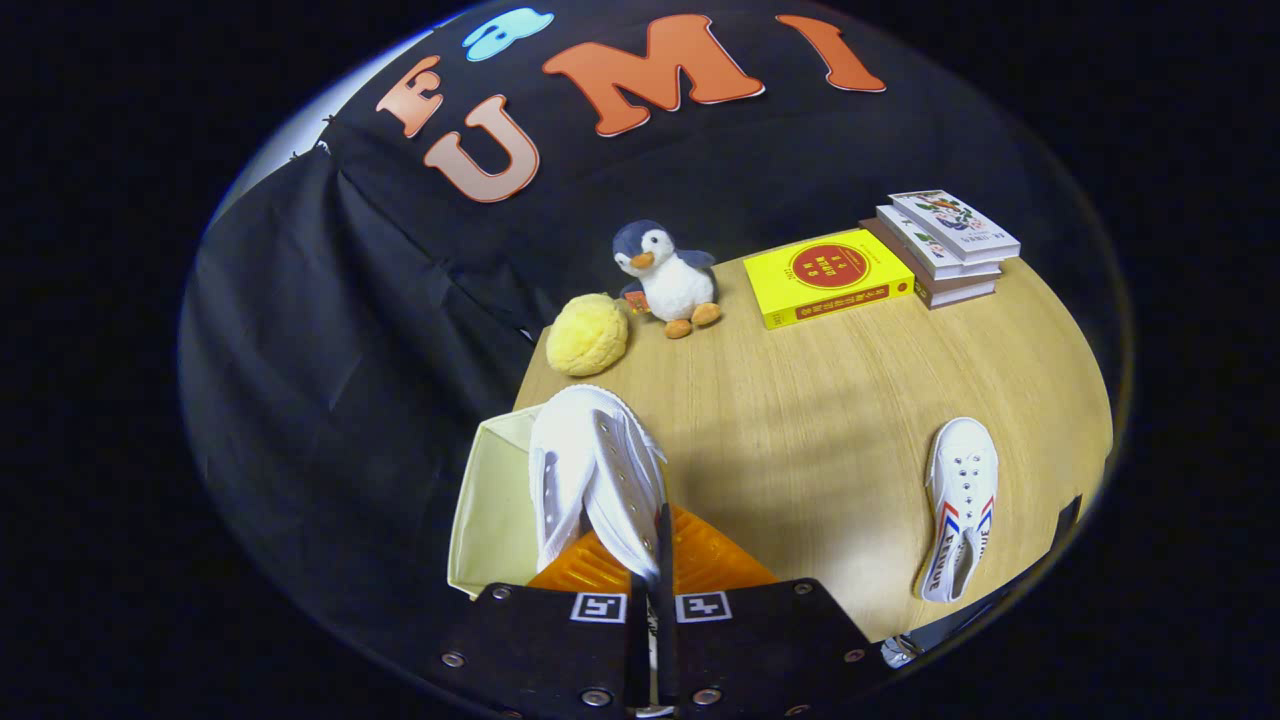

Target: Open the storage box then place both shoes into the box .Put the left shoe in first, then the right shoe, with the right side of both shoes facing outward in a uniform manner.

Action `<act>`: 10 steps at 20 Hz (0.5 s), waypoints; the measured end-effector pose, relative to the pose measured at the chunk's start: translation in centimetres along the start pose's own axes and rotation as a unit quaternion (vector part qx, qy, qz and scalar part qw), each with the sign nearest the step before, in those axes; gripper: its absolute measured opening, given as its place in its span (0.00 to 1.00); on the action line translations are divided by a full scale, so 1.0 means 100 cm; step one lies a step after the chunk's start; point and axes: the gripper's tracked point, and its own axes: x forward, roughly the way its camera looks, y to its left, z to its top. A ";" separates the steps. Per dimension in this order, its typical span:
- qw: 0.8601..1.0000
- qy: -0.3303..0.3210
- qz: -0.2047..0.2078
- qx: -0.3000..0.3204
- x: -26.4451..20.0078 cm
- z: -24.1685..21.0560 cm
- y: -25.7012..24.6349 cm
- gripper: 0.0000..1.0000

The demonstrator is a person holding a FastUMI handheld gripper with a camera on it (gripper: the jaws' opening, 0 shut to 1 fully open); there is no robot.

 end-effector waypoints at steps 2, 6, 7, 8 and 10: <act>1.000 0.008 0.006 -0.002 0.012 -0.003 0.020 0.04; 1.000 0.018 0.006 0.002 0.041 0.000 0.065 0.04; 1.000 0.023 0.006 0.005 0.048 -0.002 0.074 0.04; 1.000 0.030 0.006 0.007 0.055 -0.005 0.082 0.04; 0.999 0.042 -0.001 0.013 0.068 -0.010 0.095 0.04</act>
